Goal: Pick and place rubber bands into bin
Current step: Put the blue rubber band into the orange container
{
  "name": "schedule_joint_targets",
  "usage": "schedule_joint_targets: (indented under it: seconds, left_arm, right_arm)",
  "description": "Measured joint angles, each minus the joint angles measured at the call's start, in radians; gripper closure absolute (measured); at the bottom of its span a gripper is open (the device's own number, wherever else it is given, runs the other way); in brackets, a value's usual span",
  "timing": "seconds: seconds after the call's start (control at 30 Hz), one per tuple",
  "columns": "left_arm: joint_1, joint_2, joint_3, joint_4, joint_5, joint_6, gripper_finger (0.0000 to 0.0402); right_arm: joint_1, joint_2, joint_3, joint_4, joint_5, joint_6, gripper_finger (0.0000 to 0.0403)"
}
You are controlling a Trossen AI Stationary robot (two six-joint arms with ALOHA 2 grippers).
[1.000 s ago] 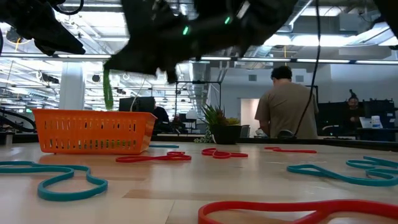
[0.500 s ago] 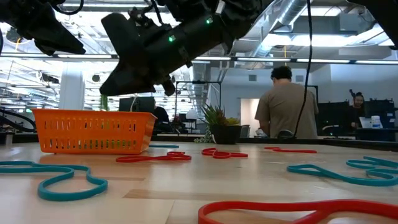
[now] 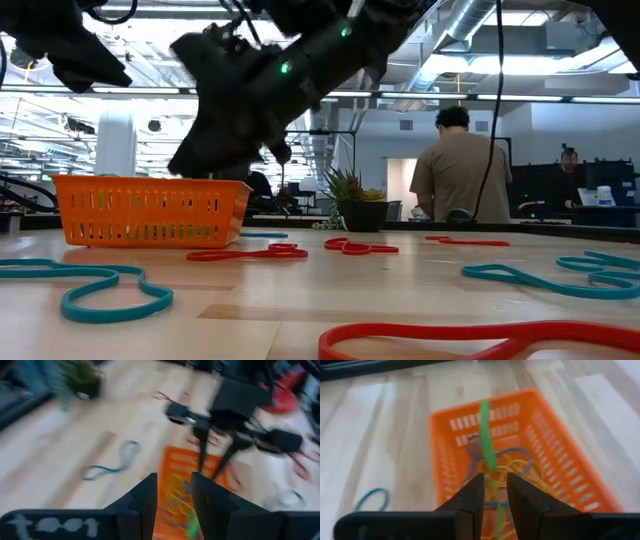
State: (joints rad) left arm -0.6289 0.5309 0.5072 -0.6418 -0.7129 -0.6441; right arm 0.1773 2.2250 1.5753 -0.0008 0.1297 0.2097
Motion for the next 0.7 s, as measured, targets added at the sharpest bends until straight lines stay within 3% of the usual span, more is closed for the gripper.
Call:
schedule_joint_targets:
  seconds: [0.1,0.23,0.33,0.43,0.6,0.7]
  left_arm:
    - [0.0,0.062,0.0,0.072,0.045,0.059,0.0295]
    - [0.005,0.154,0.0,0.12,-0.085,0.078,0.0295]
    - [0.052,0.198,0.002,0.107,-0.157,-0.033,0.0297]
    - [0.156,0.219,0.018,0.052,-0.09,-0.049,0.0308]
    - [0.354,0.242,0.019,0.084,0.019,0.13,0.0325]
    - [0.485,0.26,0.019,0.149,0.136,0.256,0.0328]
  right_arm:
    - [0.013,-0.04,0.001,-0.007,-0.026,0.0,0.0326]
    - [0.022,-0.113,0.001,-0.094,-0.024,0.006,0.0326]
    - [0.03,-0.18,0.001,-0.167,-0.02,0.043,0.0326]
    - [0.045,-0.251,0.001,-0.242,-0.02,0.063,0.0326]
    - [0.073,-0.351,0.0,-0.327,-0.022,0.078,0.0326]
    - [0.087,-0.398,0.001,-0.331,-0.024,0.105,0.0326]
